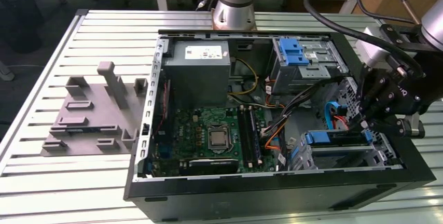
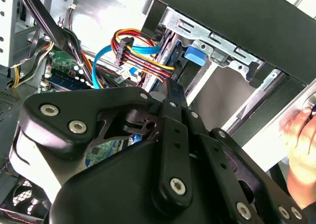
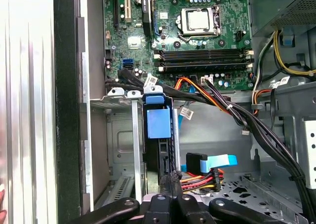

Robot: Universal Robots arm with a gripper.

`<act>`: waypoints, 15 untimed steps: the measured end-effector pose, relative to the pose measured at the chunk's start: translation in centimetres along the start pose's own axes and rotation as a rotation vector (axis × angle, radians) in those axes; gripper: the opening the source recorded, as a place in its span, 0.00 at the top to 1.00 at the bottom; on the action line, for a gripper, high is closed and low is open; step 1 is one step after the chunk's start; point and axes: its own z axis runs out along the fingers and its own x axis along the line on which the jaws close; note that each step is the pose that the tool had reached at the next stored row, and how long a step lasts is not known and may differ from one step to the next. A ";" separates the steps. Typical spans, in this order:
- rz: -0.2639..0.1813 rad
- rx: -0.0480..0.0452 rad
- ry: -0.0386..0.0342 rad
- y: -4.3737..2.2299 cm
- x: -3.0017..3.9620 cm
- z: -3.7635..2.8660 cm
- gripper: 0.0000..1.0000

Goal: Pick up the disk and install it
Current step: 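Insert the second disk wire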

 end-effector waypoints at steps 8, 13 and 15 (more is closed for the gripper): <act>0.000 0.0001 0.0003 0.09 0.00 -0.22 0.89; 0.000 0.0001 0.0000 0.17 -0.01 -1.25 0.89; 0.000 0.0002 0.0000 0.25 -0.02 -1.67 0.89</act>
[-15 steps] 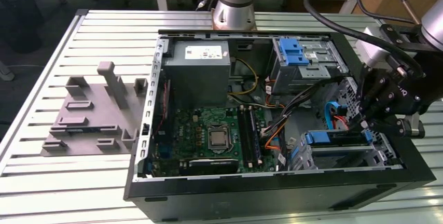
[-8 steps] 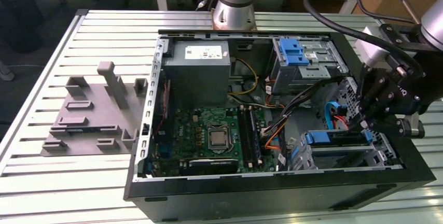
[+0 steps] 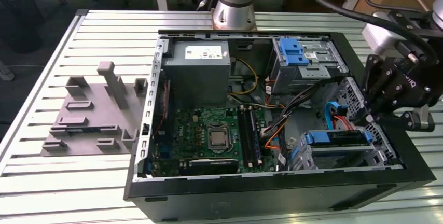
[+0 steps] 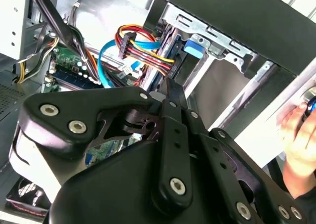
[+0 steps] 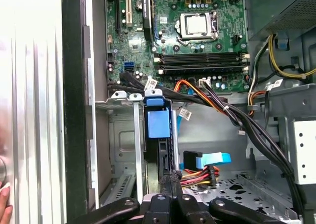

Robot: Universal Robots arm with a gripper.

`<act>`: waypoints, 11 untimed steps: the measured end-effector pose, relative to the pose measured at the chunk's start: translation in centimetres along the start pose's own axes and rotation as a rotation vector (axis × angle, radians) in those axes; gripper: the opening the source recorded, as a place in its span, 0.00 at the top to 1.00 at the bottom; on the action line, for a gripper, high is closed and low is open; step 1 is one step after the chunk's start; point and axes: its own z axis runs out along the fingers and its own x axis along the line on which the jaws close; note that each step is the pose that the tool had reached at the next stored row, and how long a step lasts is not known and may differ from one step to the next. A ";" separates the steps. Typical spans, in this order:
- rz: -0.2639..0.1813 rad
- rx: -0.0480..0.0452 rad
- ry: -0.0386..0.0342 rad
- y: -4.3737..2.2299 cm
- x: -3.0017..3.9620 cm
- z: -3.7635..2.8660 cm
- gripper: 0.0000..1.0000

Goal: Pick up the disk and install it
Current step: 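Insert the second disk wire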

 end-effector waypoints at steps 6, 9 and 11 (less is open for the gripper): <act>0.000 0.0097 -0.0008 1.05 0.07 -0.21 0.89; 0.000 0.0145 -0.0009 1.42 0.11 -0.39 0.89; 0.000 0.0160 -0.0012 1.54 0.11 -0.71 0.89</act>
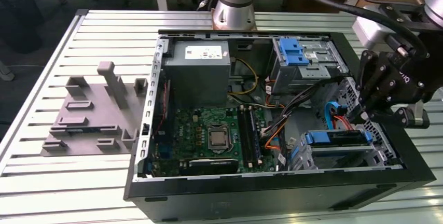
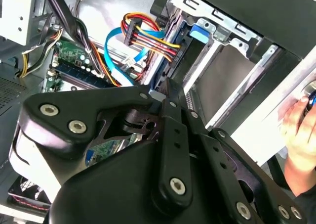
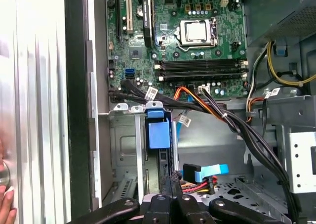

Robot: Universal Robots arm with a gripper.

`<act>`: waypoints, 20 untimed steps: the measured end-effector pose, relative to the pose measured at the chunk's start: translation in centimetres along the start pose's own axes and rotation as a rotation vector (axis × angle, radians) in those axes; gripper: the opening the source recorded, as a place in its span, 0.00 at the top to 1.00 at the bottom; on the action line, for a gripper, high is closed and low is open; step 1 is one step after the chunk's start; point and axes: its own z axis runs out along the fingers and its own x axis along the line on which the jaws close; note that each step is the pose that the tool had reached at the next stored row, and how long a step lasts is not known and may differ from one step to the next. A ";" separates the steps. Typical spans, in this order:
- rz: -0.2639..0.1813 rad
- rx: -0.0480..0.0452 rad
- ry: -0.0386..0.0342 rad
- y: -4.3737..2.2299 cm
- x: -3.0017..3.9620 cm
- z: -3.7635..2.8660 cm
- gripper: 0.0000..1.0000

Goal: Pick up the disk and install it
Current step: 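Insert the second disk wire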

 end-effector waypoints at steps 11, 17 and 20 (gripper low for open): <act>-0.001 0.0329 -0.0025 1.96 0.14 -0.41 0.89; -0.002 0.0479 -0.0038 2.38 -0.09 -0.87 0.89; -0.002 0.0503 -0.0033 2.51 -0.37 -1.11 0.89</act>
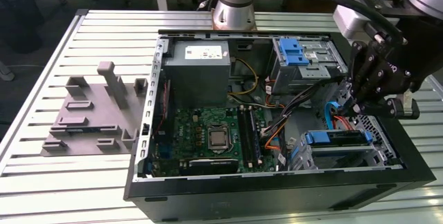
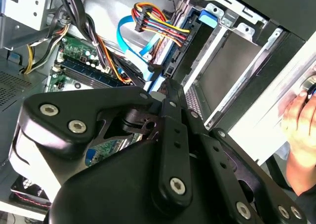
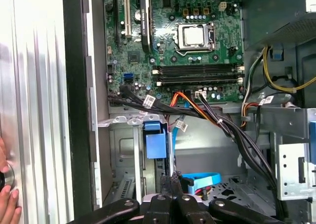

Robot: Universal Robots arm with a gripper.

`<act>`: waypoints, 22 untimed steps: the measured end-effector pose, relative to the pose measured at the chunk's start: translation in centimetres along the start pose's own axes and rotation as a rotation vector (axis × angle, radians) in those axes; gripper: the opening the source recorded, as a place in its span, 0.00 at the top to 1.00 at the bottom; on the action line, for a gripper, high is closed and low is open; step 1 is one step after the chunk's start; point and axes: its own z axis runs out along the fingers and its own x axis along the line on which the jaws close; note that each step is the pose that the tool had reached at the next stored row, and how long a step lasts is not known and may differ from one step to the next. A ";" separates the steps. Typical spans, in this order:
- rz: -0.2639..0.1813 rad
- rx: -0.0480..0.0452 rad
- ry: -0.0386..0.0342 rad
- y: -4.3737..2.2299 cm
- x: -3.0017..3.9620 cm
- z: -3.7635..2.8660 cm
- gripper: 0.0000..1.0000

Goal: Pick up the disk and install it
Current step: 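Insert the second disk wire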

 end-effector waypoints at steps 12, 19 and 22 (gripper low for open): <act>0.000 0.0024 0.0099 0.18 -1.19 -0.13 0.89; 0.000 0.0029 0.0162 0.21 -1.64 0.04 0.89; 0.000 0.0029 0.0164 0.22 -1.71 0.18 0.82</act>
